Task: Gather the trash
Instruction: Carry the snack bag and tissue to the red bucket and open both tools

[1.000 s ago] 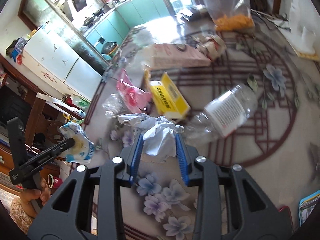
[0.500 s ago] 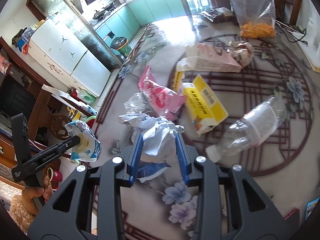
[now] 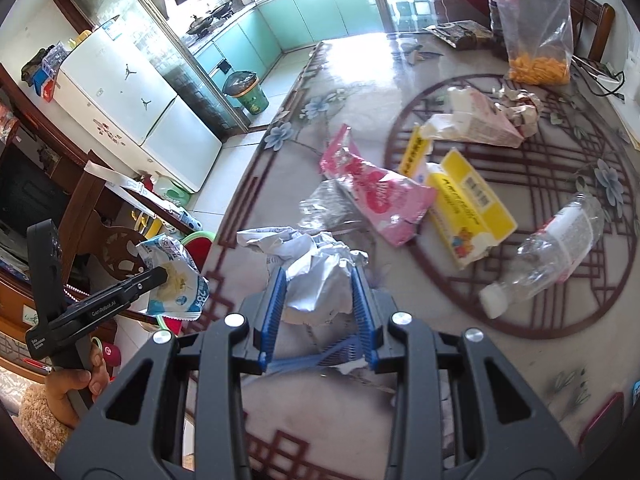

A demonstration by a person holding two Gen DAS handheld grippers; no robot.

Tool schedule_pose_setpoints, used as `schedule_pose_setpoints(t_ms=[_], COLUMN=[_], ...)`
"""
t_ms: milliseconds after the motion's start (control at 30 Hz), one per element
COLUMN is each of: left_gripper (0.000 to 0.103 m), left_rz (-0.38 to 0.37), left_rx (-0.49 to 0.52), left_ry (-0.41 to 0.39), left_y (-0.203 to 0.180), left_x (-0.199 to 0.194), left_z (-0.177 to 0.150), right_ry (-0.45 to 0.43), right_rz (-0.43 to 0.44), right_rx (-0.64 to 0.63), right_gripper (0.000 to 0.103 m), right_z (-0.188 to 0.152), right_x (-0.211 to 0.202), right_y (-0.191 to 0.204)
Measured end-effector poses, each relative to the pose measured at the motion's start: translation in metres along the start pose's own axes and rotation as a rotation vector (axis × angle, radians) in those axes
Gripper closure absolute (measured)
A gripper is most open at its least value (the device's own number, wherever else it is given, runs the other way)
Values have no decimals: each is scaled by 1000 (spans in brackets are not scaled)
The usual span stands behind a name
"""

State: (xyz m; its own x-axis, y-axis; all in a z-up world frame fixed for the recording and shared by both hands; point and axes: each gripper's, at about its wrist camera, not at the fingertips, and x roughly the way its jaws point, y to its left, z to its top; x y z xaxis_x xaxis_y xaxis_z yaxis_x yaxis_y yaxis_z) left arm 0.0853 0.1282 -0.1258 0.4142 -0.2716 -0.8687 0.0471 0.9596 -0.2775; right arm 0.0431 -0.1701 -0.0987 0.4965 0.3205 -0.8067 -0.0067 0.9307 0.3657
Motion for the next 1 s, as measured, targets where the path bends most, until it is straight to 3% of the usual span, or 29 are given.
schedule_pose_setpoints(t_ms=[633,1000], left_gripper=[92,92], left_rz=[-26,1], left_rx=[18,-27], left_ry=[36,55], left_y=[70,110], left_x=[7,16], left_z=[20,25], right_ry=[0,28], right_rz=[-7,3], right_rx=[-18,-57], right_gripper=[70,70], right_z=[-5,1], right_x=[30,52], right_y=[82,117])
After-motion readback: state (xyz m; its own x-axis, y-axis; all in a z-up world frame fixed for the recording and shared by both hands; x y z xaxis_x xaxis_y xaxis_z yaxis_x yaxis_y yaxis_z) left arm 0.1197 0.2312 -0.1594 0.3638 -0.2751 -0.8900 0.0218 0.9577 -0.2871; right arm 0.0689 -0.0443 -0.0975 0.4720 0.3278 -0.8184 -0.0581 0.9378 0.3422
